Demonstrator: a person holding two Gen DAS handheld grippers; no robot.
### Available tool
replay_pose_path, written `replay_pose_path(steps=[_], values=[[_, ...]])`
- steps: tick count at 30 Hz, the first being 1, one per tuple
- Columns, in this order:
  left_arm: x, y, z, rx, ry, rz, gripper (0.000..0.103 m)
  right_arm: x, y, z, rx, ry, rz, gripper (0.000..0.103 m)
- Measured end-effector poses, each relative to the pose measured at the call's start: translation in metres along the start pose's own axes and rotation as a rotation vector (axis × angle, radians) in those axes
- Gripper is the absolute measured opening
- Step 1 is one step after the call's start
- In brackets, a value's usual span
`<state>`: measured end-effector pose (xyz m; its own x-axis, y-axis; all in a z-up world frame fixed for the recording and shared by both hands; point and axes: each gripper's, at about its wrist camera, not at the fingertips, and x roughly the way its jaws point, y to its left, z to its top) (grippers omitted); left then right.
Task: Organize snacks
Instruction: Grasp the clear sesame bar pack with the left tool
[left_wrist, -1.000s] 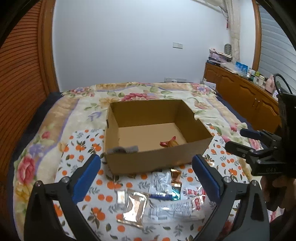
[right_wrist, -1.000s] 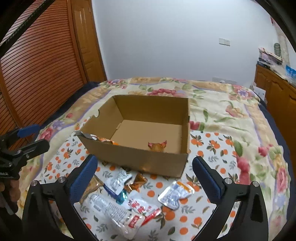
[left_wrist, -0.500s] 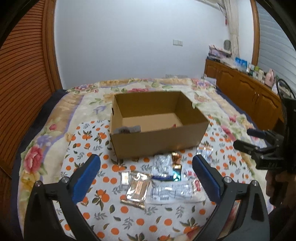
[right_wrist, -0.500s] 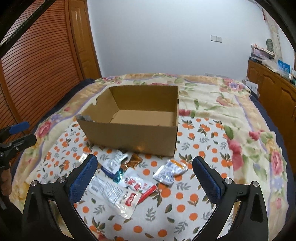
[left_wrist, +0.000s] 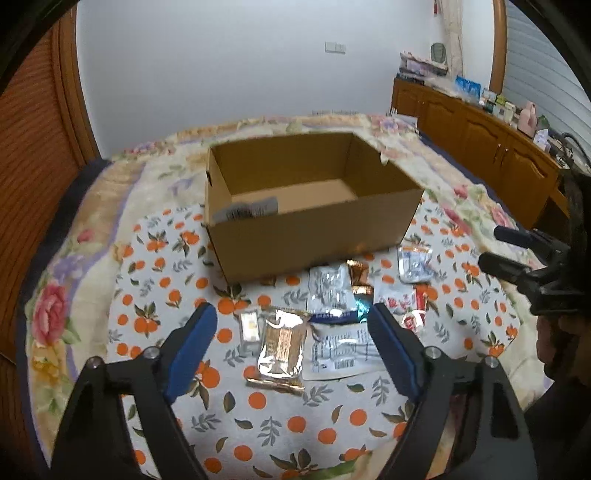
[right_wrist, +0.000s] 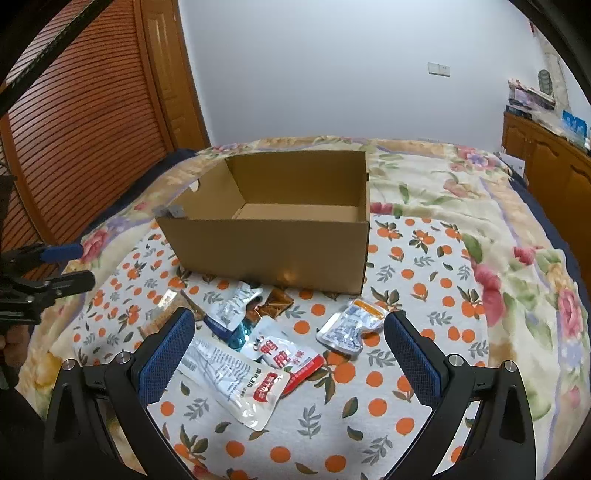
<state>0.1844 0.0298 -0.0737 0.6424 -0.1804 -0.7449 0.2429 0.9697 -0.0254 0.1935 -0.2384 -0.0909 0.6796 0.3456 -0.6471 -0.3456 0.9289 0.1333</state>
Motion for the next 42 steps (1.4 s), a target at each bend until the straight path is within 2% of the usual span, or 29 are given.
replay_pose_path(steps=[8,10,11,15,25,32,36,42], values=[[0.051,0.002,-0.011,0.046,0.109,-0.038,0.083,0.014,0.005,-0.011,-0.035,0.034,0.01,0.103],[0.066,0.003,-0.014,0.06,0.147,-0.036,0.073,0.018,0.008,-0.014,-0.049,0.043,0.014,0.103],[0.073,0.004,-0.016,0.063,0.168,-0.032,0.065,0.02,0.009,-0.015,-0.053,0.048,0.017,0.103],[0.104,0.008,-0.024,0.07,0.241,-0.02,0.061,0.026,0.01,-0.018,-0.064,0.061,0.023,0.103],[0.14,0.011,-0.033,0.069,0.314,-0.025,0.061,0.034,0.005,-0.021,-0.054,0.079,0.023,0.103],[0.147,0.016,-0.035,0.039,0.342,-0.028,0.06,0.038,0.006,-0.023,-0.063,0.092,0.023,0.103],[0.151,0.016,-0.039,0.054,0.387,-0.03,0.052,0.04,0.007,-0.024,-0.069,0.098,0.025,0.103],[0.154,0.015,-0.038,0.05,0.368,-0.023,0.052,0.043,0.008,-0.026,-0.072,0.107,0.03,0.103]])
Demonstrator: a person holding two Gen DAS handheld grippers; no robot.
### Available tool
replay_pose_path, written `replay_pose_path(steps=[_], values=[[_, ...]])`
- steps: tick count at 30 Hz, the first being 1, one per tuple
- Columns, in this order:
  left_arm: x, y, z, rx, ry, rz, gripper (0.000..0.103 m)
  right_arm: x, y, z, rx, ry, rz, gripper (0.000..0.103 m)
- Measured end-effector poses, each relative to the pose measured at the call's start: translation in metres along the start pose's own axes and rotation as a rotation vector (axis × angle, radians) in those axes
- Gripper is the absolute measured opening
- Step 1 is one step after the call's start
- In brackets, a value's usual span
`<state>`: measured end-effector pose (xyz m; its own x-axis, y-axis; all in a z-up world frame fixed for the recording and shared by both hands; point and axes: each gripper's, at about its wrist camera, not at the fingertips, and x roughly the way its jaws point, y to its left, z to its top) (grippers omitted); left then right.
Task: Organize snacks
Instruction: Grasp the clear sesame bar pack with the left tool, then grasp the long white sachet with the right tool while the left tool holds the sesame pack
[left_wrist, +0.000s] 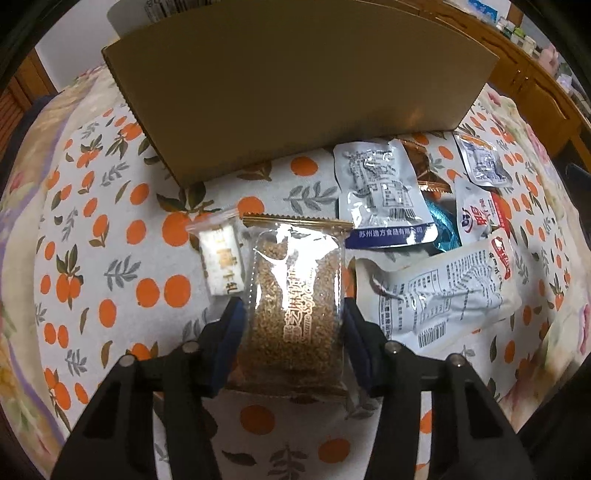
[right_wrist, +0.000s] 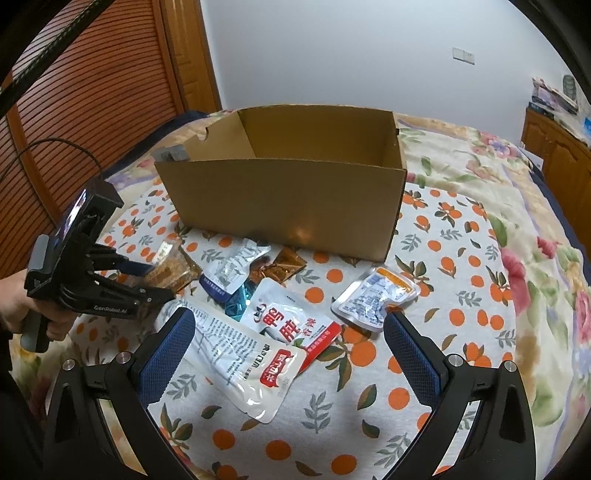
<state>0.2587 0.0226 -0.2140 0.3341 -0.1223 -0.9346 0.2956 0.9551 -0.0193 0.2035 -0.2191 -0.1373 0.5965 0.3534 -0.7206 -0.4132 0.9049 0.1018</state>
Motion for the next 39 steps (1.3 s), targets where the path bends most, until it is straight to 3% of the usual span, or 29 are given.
replay_pose_path(steps=[7,14,22,30,39], values=[[-0.004,-0.002,0.004,-0.006,0.016,-0.014,0.044,0.029,0.013,-0.004,-0.043,0.069,0.086,0.102],[-0.036,0.002,0.007,-0.028,-0.057,-0.038,0.044,0.065,0.038,-0.008,-0.14,0.149,0.192,0.1],[-0.052,0.012,0.009,-0.047,-0.104,-0.05,0.044,0.095,0.059,-0.014,-0.248,0.214,0.174,0.101],[-0.051,0.012,0.011,-0.045,-0.111,-0.053,0.044,0.099,0.065,-0.017,-0.327,0.235,0.156,0.102],[-0.052,0.01,0.011,-0.047,-0.113,-0.049,0.044,0.11,0.07,-0.03,-0.414,0.253,0.073,0.103]])
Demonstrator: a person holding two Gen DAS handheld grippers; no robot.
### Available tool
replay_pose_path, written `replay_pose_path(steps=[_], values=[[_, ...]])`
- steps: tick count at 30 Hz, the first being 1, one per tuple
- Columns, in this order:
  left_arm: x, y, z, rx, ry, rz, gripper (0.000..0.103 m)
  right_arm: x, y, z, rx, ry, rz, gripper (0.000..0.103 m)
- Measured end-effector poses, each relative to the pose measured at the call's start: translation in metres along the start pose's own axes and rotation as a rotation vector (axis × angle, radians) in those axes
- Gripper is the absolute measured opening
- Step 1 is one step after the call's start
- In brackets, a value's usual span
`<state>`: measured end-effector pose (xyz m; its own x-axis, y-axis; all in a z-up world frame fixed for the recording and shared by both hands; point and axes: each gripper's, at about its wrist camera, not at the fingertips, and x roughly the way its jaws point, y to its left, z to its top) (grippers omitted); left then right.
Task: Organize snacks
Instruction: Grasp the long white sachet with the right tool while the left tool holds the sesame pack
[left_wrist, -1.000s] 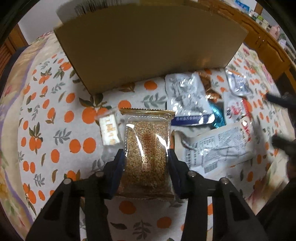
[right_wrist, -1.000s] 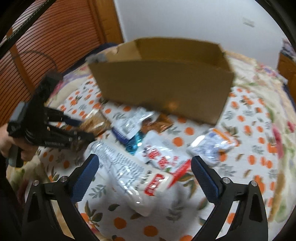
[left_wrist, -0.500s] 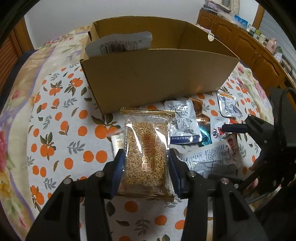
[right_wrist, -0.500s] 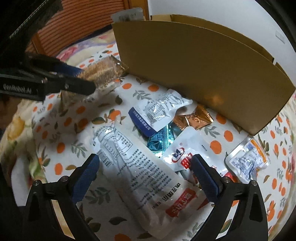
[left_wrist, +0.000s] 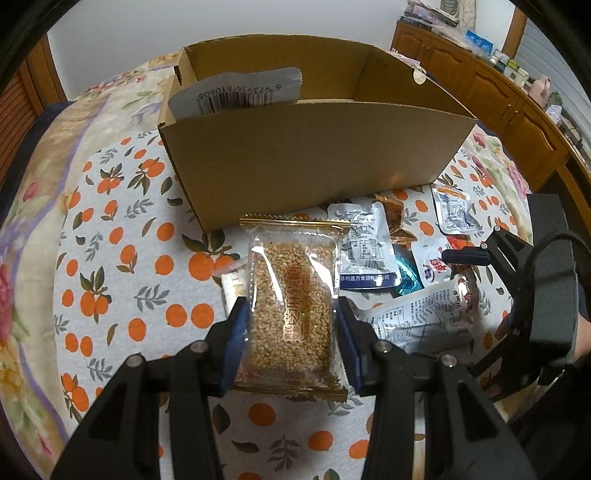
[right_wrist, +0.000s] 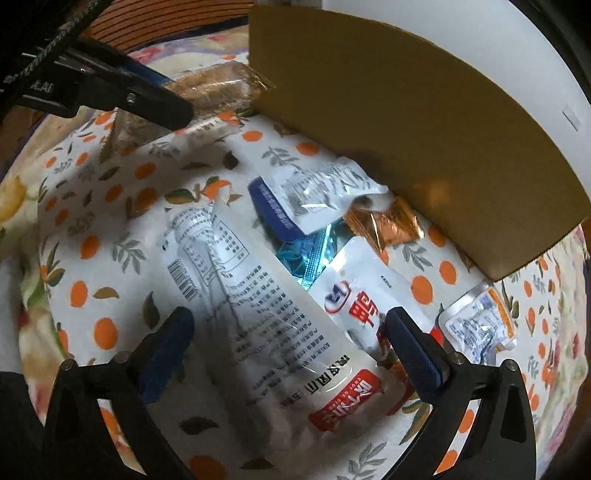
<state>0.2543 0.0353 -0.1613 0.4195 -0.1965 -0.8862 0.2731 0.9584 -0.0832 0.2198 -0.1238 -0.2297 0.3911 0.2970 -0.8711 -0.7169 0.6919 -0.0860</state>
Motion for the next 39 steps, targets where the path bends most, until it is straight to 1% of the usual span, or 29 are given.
replay_pose_path(steps=[5,7,9,11,13,14,15,16,17,18,22,25,27,31,34,39], values=[[0.0,0.0,-0.001,0.002,-0.001,0.0,0.044,0.004,-0.013,-0.004,0.078,0.024,0.048,0.102],[0.0,0.0,-0.001,0.003,-0.002,0.001,0.044,0.0,-0.019,-0.006,0.098,0.024,0.056,0.093],[0.0,0.0,-0.001,0.0,-0.003,0.0,0.044,-0.006,-0.024,-0.008,0.122,0.027,0.073,0.075],[0.0,0.001,-0.001,-0.003,-0.004,-0.001,0.044,-0.011,-0.032,-0.009,0.152,0.032,0.103,0.069],[0.0,0.001,0.0,-0.003,-0.005,-0.002,0.044,-0.014,-0.036,-0.011,0.174,0.031,0.117,0.066],[-0.001,0.001,0.0,-0.002,-0.006,-0.003,0.044,-0.016,-0.037,-0.012,0.181,0.027,0.12,0.06],[-0.001,0.001,0.0,-0.001,-0.006,-0.003,0.044,-0.018,-0.039,-0.013,0.195,0.02,0.133,0.05],[-0.001,0.001,0.0,0.0,-0.008,-0.004,0.044,-0.022,-0.042,-0.013,0.213,0.012,0.151,0.043],[-0.001,0.001,0.001,0.001,-0.01,-0.004,0.044,-0.026,-0.044,-0.013,0.223,0.007,0.163,0.036],[-0.002,0.001,0.001,0.001,-0.011,-0.004,0.044,-0.028,-0.046,-0.013,0.233,0.002,0.163,0.034],[-0.002,0.001,0.001,0.0,-0.012,-0.005,0.044,-0.028,-0.043,-0.011,0.219,-0.002,0.161,0.032],[-0.003,0.002,0.002,0.001,-0.016,-0.006,0.044,-0.028,-0.038,-0.009,0.217,-0.012,0.178,0.027],[-0.005,0.002,0.002,0.0,-0.022,-0.007,0.044,-0.031,-0.034,-0.007,0.207,-0.023,0.18,0.021],[-0.009,0.001,0.002,0.004,-0.036,-0.007,0.044,-0.04,-0.031,-0.006,0.185,-0.04,0.167,0.019],[-0.014,-0.002,0.002,0.01,-0.047,-0.002,0.044,-0.045,-0.033,-0.004,0.202,-0.053,0.158,0.019],[-0.026,-0.008,0.002,0.029,-0.078,0.0,0.044,-0.061,-0.039,-0.001,0.236,-0.109,0.154,0.019]])
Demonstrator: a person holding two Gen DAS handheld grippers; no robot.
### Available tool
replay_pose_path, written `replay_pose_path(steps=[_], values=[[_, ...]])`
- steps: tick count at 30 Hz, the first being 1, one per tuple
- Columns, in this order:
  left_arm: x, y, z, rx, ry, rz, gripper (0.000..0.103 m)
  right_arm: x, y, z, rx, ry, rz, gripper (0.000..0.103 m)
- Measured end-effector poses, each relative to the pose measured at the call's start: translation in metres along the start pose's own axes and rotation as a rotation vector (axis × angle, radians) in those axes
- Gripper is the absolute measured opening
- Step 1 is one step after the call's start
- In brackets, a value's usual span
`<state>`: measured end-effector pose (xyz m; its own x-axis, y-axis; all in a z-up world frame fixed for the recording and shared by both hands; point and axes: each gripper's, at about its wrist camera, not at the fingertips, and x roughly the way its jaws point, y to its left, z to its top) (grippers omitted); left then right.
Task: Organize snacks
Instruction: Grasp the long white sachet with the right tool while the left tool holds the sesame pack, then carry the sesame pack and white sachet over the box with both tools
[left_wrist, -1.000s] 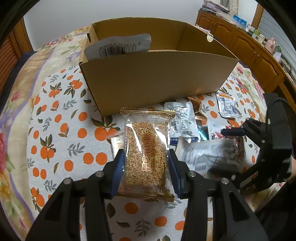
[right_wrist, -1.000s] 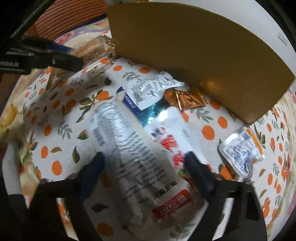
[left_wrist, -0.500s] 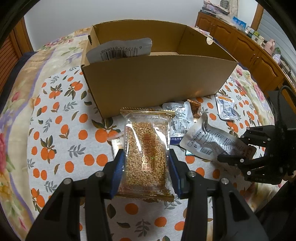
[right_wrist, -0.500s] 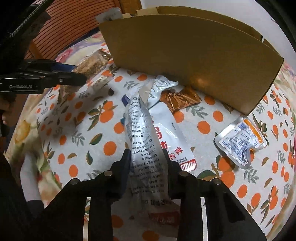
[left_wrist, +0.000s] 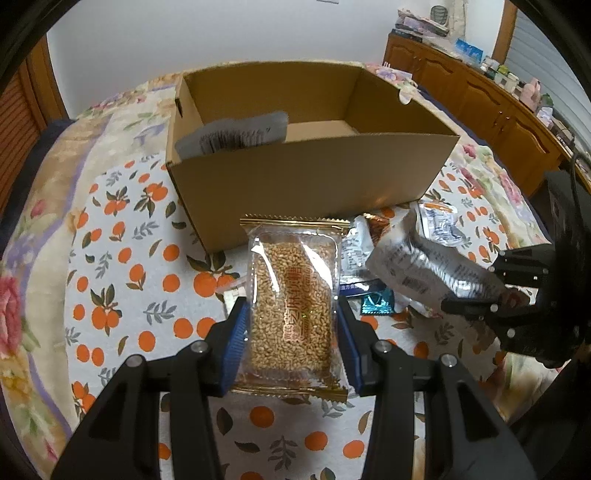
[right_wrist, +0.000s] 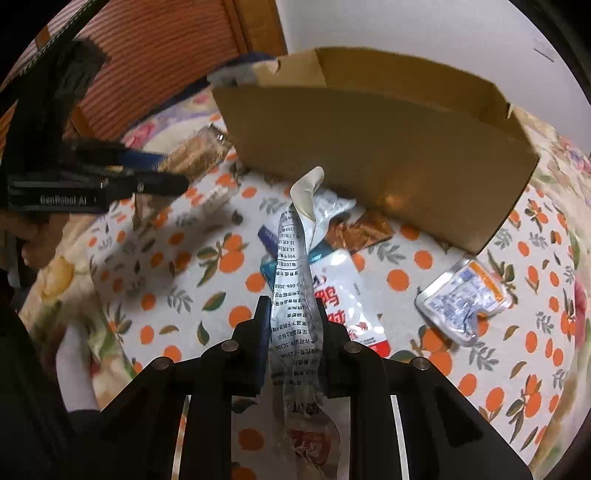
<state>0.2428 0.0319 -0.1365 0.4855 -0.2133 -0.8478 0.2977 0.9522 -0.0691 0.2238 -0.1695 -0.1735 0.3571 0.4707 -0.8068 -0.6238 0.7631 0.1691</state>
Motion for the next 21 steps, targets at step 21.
replay_pose_path(steps=[21], values=[[-0.065,-0.035,0.025,0.043,-0.182,-0.024,0.044,-0.059,-0.013,0.026,0.034,-0.174,-0.024,0.019]])
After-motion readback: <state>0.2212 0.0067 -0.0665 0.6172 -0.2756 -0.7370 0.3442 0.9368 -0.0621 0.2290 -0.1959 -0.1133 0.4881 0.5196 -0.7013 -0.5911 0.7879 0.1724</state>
